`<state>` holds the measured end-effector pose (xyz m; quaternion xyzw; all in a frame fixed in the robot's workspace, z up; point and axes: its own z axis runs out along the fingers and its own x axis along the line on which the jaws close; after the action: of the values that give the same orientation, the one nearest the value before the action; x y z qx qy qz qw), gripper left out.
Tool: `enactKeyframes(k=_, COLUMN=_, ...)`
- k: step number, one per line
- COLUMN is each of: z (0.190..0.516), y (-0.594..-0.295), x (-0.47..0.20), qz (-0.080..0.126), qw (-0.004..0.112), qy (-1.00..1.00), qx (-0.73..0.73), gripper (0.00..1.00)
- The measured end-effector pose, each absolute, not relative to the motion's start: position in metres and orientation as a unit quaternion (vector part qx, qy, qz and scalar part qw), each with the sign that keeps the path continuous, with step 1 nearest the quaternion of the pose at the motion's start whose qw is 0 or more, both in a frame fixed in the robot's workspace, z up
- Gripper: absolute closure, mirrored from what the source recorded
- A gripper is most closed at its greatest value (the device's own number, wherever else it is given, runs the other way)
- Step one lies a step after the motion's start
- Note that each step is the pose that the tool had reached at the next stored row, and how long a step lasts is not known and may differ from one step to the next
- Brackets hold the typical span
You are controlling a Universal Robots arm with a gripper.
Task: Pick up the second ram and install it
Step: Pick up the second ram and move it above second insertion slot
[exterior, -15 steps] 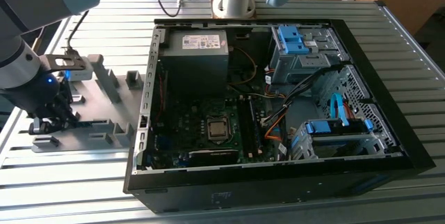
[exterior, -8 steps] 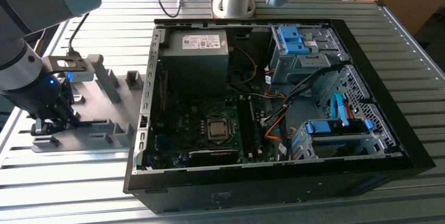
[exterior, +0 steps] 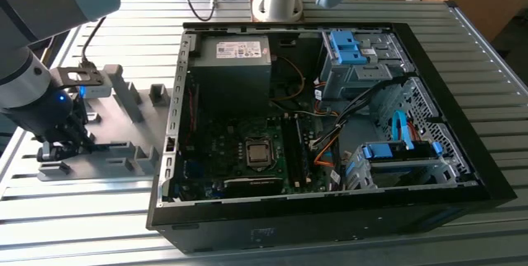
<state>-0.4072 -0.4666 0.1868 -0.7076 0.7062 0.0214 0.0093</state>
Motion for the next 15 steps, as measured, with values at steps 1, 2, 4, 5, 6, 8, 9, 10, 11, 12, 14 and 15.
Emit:
enactKeyframes(k=1, z=0.1868, y=-0.4666, x=-0.4073, qz=0.021, qw=0.009, qy=0.706, qx=-0.708, gripper=0.78)
enactKeyframes(k=2, z=0.1868, y=-0.4666, x=-0.4074, qz=0.021, qw=0.009, qy=0.706, qx=-0.708, gripper=0.78)
enactKeyframes(k=4, z=0.1866, y=-0.4666, x=-0.4083, qz=0.021, qw=0.009, qy=0.706, qx=-0.708, gripper=0.78)
enactKeyframes(k=5, z=0.1867, y=-0.4666, x=-0.4090, qz=0.021, qw=0.009, qy=0.706, qx=-0.708, gripper=0.78)
enactKeyframes(k=6, z=0.1867, y=-0.4666, x=-0.4091, qz=0.021, qw=0.009, qy=0.706, qx=-0.708, gripper=0.78)
enactKeyframes(k=8, z=0.1867, y=-0.4666, x=-0.4091, qz=0.021, qw=0.009, qy=0.706, qx=-0.708, gripper=0.78)
enactKeyframes(k=9, z=0.1867, y=-0.4666, x=-0.4091, qz=0.021, qw=0.009, qy=0.706, qx=-0.708, gripper=0.78)
enactKeyframes(k=10, z=0.1866, y=-0.4666, x=-0.4091, qz=0.021, qw=0.009, qy=0.706, qx=-0.708, gripper=0.78)
enactKeyframes(k=11, z=0.1866, y=-0.4666, x=-0.4091, qz=0.021, qw=0.009, qy=0.706, qx=-0.708, gripper=0.78)
enactKeyframes(k=12, z=0.1866, y=-0.4666, x=-0.4090, qz=0.021, qw=0.009, qy=0.706, qx=-0.708, gripper=0.78)
enactKeyframes(k=14, z=0.1865, y=-0.4666, x=-0.4083, qz=0.021, qw=0.009, qy=0.706, qx=-0.708, gripper=0.78)
enactKeyframes(k=15, z=0.1865, y=-0.4666, x=-0.4081, qz=0.021, qw=0.009, qy=0.706, qx=-0.708, gripper=0.78)
